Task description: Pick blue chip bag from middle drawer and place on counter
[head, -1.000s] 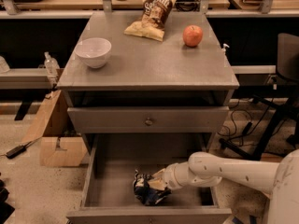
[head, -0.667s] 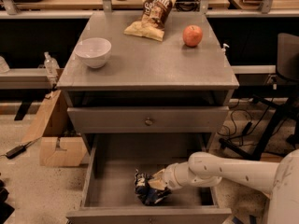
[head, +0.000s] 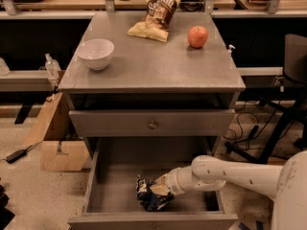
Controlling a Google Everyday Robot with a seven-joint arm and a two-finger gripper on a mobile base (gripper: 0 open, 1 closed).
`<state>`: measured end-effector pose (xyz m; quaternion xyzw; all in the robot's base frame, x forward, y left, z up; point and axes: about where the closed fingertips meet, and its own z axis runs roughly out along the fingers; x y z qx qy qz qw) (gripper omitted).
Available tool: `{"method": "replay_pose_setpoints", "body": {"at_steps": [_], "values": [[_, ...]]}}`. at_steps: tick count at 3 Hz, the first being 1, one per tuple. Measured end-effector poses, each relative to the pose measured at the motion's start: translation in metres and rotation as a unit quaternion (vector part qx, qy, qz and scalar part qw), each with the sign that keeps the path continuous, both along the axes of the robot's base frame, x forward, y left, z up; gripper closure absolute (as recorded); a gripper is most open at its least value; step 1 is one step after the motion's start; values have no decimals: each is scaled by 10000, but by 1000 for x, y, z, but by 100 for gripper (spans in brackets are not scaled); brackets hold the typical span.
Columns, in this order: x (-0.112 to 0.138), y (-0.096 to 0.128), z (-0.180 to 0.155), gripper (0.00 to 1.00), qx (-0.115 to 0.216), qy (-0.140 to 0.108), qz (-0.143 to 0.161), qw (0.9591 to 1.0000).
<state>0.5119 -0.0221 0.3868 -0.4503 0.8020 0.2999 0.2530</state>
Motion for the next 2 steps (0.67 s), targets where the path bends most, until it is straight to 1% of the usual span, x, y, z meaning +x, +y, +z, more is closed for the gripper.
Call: {"method": "replay_pose_setpoints", "body": {"at_steps": [1, 2], "values": [[-1, 1, 22, 100, -49, -137, 192, 9997], [-9, -4, 61, 100, -128, -389, 538, 9977]]}}
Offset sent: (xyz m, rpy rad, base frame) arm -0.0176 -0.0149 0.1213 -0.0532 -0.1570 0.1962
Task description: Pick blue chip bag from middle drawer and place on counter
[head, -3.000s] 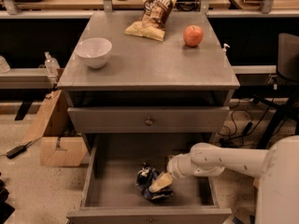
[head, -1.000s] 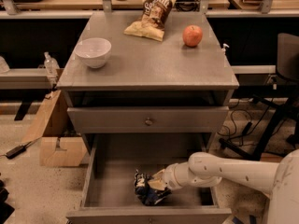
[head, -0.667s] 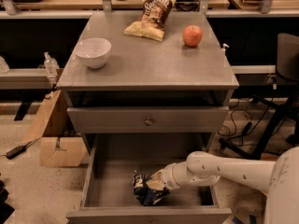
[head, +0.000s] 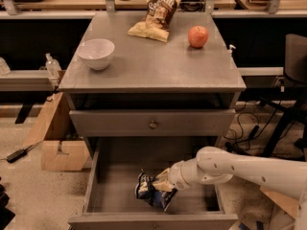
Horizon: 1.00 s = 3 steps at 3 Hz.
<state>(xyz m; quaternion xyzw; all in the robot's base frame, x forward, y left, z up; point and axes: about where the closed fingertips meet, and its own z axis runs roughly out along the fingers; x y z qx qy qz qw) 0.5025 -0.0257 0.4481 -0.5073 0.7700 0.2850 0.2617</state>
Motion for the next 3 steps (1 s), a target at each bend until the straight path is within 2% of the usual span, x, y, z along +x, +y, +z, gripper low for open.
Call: {"method": "replay_pose_setpoints", "body": {"at_steps": [1, 2, 3], "values": [[-13, -9, 51, 100, -171, -266, 224, 9992], [-14, -27, 120, 100, -148, -553, 362, 9977], [-5, -39, 195, 100, -232, -674, 479, 9963]]}}
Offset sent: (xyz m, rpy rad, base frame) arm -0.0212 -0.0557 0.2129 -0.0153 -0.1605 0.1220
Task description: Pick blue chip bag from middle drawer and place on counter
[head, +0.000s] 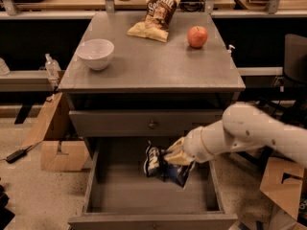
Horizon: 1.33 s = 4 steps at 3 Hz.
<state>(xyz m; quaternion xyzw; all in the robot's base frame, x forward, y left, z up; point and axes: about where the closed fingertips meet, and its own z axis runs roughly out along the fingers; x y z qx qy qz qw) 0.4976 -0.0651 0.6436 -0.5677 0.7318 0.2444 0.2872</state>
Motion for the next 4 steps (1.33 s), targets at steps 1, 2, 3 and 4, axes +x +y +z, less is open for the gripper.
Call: {"method": "replay_pose_setpoints", "body": {"at_steps": [1, 2, 3, 4], "values": [[18, -8, 79, 100, -110, -186, -70, 9997], [29, -19, 146, 100, -166, -417, -337, 9984], [34, -33, 201, 100, -203, -686, -714, 9949], [34, -33, 201, 100, -203, -686, -714, 9949]]}}
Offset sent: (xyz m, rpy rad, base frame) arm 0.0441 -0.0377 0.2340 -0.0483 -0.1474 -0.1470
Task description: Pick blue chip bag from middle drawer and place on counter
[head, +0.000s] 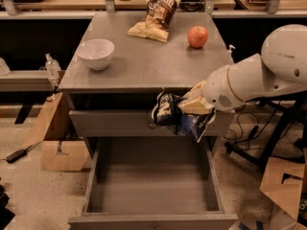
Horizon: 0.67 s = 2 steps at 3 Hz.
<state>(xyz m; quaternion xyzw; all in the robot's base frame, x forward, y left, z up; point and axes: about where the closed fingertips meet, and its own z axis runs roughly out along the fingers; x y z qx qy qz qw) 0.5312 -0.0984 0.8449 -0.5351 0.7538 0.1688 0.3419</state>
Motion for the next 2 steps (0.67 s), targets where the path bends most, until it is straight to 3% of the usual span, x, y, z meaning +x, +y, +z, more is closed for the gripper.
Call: {"method": "replay_pose_setpoints", "body": {"at_steps": [2], "values": [[33, -7, 57, 100, -315, -198, -82, 9993]]}}
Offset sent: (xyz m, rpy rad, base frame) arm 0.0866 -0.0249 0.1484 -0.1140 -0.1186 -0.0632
